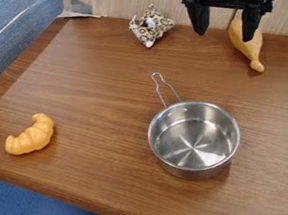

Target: Move the silver pot from the middle to leftside up of the table

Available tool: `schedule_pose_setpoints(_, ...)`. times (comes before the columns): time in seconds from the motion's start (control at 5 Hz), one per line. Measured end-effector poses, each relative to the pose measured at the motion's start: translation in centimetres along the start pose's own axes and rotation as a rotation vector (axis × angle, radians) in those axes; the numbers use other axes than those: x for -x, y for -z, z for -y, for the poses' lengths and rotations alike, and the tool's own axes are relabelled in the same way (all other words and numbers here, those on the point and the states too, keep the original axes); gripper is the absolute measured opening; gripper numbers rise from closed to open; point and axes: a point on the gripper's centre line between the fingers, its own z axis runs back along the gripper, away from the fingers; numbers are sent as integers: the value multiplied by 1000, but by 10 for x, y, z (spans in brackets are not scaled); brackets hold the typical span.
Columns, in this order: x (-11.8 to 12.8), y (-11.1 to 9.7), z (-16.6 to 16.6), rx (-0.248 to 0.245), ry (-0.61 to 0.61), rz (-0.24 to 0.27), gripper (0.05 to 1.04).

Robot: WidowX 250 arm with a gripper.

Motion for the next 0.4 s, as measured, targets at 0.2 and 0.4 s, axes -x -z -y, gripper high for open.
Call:
schedule_pose_setpoints(0.2,4,10,-1,-5,-1,-30,1000)
schedule_pose_setpoints(0.4,21,13,3,-25,-11,-62,1000)
